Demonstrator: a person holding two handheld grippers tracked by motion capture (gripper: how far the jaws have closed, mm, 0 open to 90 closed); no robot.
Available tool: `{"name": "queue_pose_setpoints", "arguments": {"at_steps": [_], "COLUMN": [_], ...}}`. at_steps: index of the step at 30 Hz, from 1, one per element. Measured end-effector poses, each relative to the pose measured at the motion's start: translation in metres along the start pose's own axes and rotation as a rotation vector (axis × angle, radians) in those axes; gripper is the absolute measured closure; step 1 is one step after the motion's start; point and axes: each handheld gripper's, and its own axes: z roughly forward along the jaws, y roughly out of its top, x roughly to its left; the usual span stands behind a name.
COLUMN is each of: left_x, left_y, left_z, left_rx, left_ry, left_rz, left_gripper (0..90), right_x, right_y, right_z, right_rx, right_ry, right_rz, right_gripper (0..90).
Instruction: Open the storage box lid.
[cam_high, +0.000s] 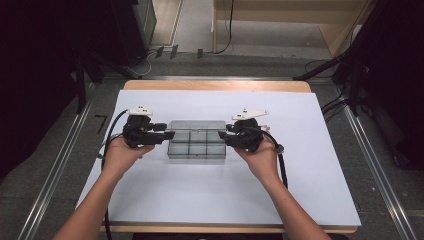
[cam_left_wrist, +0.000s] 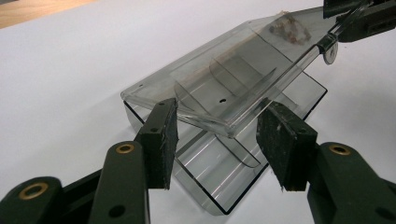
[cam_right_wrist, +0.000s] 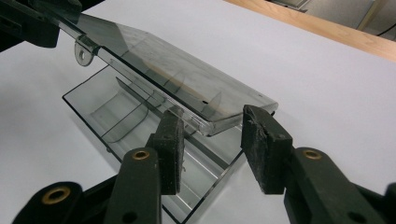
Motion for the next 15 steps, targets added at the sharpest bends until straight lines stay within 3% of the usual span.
{"name": "queue_pose_setpoints", "arguments": {"at_steps": [5, 15], "left_x": [-0.0013, 0.0055], "left_y": [0.0038, 0.0088], "left_z": [0.0002, 0.0001], "left_rx": [0.003, -0.018], "left_ry": [0.019, 0.006], "left_rz": [0.006, -0.017], "left_gripper": [49.9, 53.6], "right_x": [-0.0020, -0.0042], "right_y": [0.0037, 0.0108], "right_z": [0.0009, 0.0038], "right_rx": [-0.004, -0.006], "right_ry": [-0.003, -0.015], "right_rz": [-0.004, -0.008], "right_gripper": [61.0, 61.9]}}
